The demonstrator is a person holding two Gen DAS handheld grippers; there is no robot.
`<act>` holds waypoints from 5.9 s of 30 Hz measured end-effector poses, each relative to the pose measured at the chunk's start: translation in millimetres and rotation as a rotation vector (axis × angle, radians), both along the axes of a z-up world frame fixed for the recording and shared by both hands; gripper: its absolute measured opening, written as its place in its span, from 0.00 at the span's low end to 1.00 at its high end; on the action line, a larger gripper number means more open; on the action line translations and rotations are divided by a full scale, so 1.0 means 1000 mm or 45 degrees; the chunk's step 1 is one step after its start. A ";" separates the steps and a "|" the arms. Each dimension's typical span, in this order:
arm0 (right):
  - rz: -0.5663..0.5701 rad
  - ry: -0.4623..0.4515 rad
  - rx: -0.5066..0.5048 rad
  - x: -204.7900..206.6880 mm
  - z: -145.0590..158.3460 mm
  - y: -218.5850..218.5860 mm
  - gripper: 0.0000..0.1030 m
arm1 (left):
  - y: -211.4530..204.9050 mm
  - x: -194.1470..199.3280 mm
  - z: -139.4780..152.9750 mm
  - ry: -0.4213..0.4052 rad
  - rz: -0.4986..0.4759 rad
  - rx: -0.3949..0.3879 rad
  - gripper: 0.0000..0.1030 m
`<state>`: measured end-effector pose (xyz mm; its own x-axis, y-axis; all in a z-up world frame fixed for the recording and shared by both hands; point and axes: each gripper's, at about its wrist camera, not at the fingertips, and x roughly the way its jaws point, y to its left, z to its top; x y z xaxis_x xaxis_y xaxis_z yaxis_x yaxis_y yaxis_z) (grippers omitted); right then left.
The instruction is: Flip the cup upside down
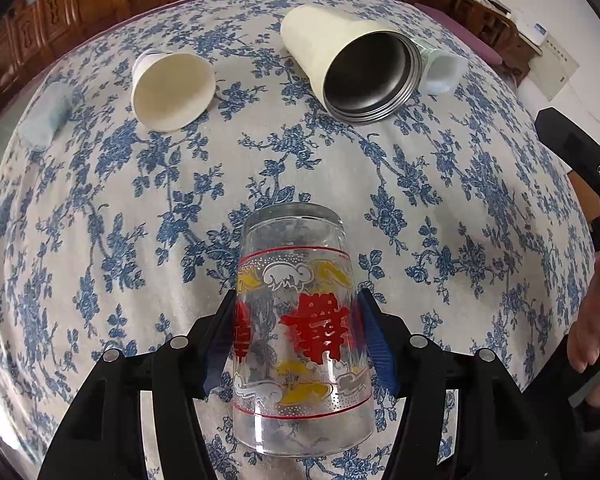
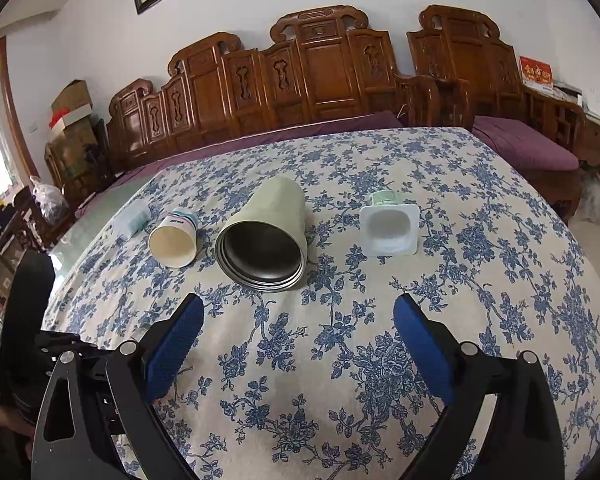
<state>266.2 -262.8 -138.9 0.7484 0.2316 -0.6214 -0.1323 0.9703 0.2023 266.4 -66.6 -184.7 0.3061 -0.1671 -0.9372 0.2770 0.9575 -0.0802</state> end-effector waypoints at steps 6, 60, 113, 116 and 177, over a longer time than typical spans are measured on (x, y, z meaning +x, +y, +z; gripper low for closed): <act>0.020 -0.006 -0.028 -0.003 0.008 0.010 0.94 | 0.020 -0.031 0.036 -0.192 0.057 -0.055 0.64; 0.248 0.708 0.095 0.046 -0.056 0.152 0.58 | 0.143 -0.085 0.096 -0.816 0.487 -0.041 0.93; 0.406 0.064 -0.237 -0.009 -0.017 0.156 0.70 | 0.126 -0.076 0.077 -0.696 0.396 0.002 0.92; 0.369 0.072 -0.186 -0.016 -0.012 0.147 0.71 | 0.125 -0.079 0.080 -0.703 0.391 0.001 0.92; 0.082 -0.319 -0.044 -0.221 0.119 0.039 0.98 | 0.051 -0.259 0.193 -0.969 0.336 -0.040 0.93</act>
